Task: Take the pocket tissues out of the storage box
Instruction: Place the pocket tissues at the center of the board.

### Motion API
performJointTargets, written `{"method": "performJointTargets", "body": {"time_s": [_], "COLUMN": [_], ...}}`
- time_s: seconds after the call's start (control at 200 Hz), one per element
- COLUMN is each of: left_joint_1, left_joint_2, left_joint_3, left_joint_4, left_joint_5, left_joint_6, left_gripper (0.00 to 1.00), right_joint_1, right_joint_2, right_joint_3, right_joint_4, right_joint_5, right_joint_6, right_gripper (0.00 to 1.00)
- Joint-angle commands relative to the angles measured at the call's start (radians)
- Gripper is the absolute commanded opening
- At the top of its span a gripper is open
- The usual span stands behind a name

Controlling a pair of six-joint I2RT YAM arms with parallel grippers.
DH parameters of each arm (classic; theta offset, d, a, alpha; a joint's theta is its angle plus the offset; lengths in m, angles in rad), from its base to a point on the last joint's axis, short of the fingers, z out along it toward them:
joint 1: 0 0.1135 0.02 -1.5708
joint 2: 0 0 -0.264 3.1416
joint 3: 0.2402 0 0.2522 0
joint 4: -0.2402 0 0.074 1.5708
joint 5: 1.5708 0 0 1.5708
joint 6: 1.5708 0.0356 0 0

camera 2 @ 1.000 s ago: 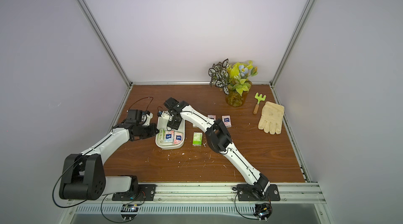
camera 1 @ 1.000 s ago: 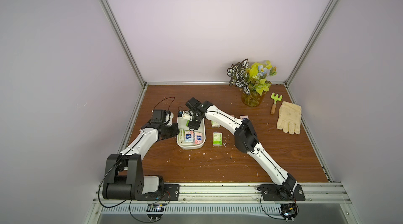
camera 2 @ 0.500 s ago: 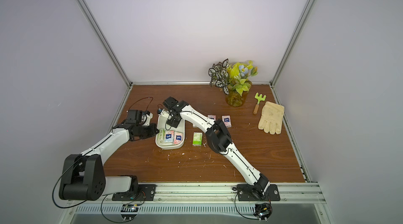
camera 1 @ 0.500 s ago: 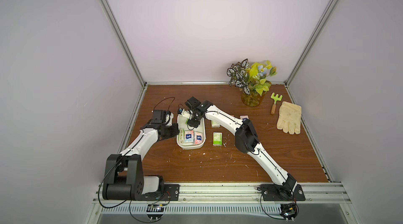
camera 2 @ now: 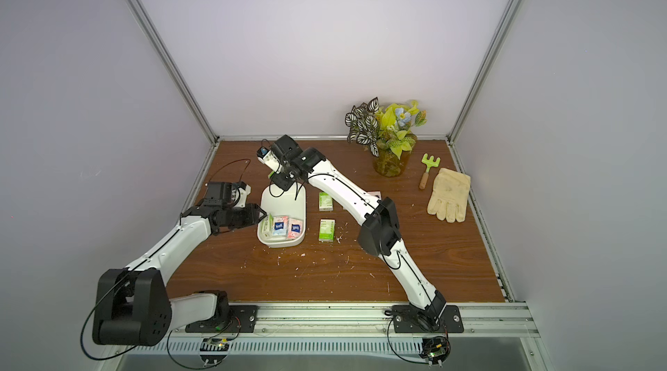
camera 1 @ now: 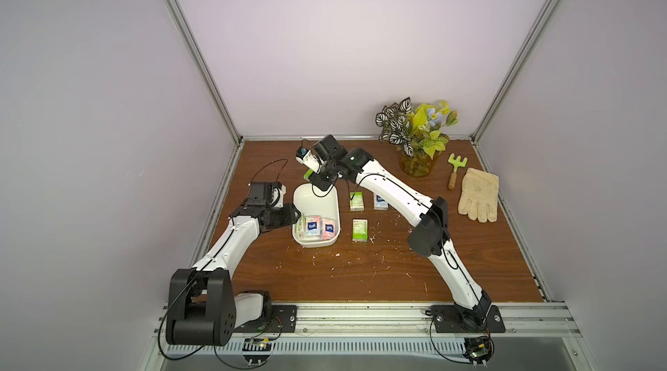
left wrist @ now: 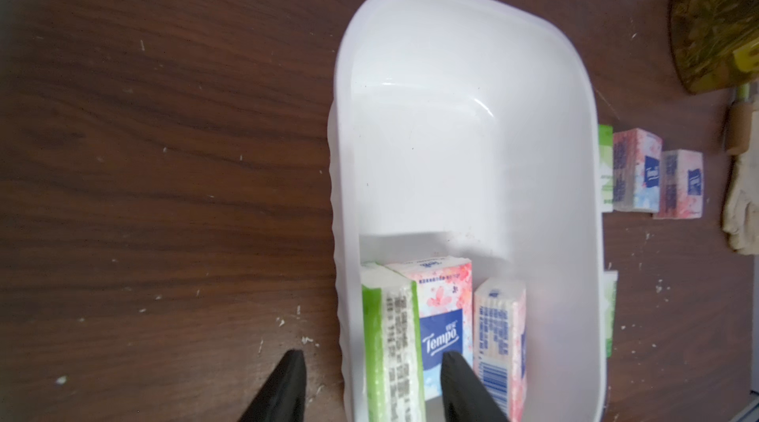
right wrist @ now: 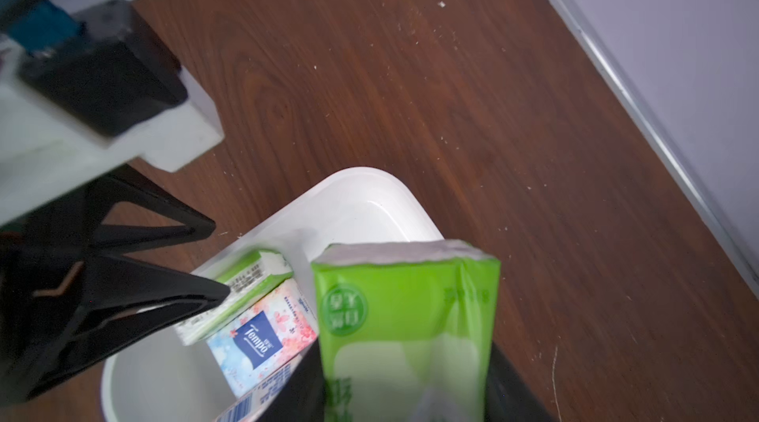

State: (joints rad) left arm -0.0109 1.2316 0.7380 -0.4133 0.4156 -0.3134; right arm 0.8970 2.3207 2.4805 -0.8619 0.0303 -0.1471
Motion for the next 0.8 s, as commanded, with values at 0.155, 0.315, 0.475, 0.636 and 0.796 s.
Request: {"method": "performJointTargets", "body": {"time_s": [0.155,0.315,0.475,0.636,0.796], "left_joint_1": [0.011,0.011,0.011,0.011,0.011], "left_joint_2": [-0.192,-0.332,-0.483,-0.588,-0.64], "left_joint_3": [0.05,0.034,-0.041,-0.125,-0.186], "left_joint_4": [-0.017,0.045,0.15,0.268,0.362], "left_joint_5": [-0.028,0.117,0.239,0.34,0.402], "left_joint_6": [0.08,0.18,0.204,0.175,0.143], "left_gripper": [0.77,0.82,0.85,0.85,0.85], "right_joint_1": [0.0,0.0,0.0,-0.001,-0.002], "right_joint_2": [-0.211,-0.355,-0.521,-0.665,-0.802], "right_joint_3": [-0.177,-0.353,-0.603,-0.856,-1.106], "right_joint_4": [0.003,0.035,0.109,0.146,0.208], "right_joint_5": [0.07,0.12,0.139,0.159,0.164], "right_joint_6": [0.185,0.264,0.363,0.477,0.608], "right_gripper": [0.46,0.47,0.47,0.47,0.47]}}
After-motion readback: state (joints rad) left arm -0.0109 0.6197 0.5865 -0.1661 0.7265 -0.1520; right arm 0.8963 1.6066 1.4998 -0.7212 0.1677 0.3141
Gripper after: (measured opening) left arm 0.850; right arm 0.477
